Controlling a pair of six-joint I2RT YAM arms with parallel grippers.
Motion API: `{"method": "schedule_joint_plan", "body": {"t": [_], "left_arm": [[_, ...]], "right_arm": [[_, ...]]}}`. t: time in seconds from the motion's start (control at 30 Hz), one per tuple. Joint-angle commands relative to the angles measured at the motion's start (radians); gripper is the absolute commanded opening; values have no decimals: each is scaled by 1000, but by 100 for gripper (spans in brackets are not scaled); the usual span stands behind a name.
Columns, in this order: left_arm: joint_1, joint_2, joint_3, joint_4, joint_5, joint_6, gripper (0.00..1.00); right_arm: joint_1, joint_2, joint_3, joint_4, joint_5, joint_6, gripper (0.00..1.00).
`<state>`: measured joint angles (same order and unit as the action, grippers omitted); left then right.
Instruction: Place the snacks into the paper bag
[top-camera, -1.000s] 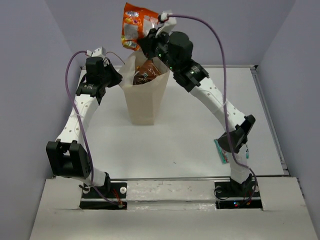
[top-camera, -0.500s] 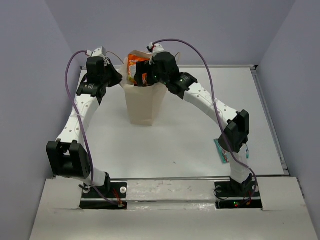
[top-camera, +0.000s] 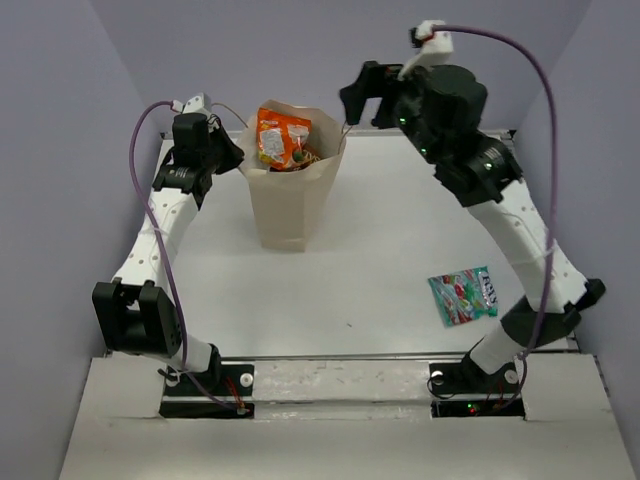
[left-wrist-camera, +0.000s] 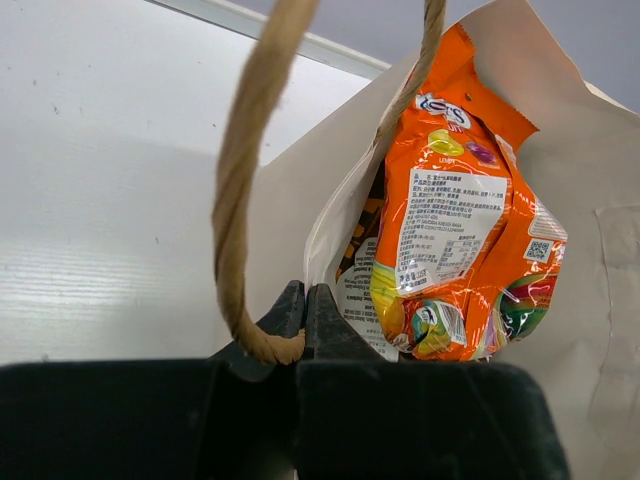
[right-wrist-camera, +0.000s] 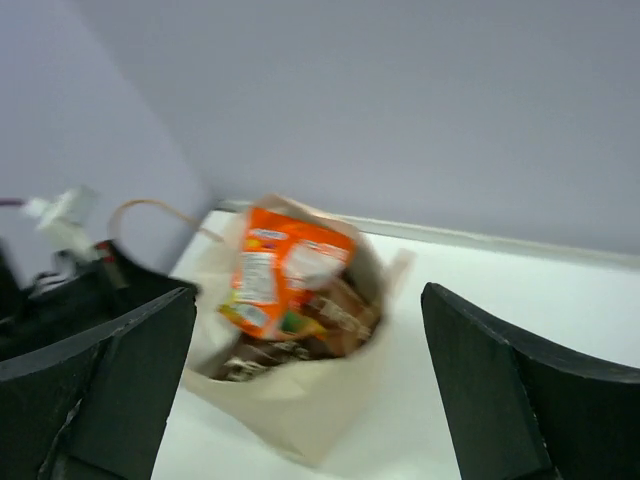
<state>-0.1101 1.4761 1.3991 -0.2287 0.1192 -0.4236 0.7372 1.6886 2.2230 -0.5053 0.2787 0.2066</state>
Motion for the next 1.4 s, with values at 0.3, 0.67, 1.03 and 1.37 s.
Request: {"method": "schedule_joint_plan", "body": {"t": [0.3, 0.67, 1.03, 1.37], "left_arm": [[7, 0, 8, -3, -1, 5, 0], [7, 23, 24, -6, 46, -6, 0], [10, 10, 1, -8, 43, 6, 0], [21, 9, 18, -9, 22, 14, 0]], "right_arm": [[-414, -421, -1098, -559, 260, 574, 100], [-414, -472, -1352, -521, 234, 1021, 100], [-467, -149, -1326, -375, 289, 1065, 100], [-467, -148, -1471, -230, 183, 1031, 53]]}}
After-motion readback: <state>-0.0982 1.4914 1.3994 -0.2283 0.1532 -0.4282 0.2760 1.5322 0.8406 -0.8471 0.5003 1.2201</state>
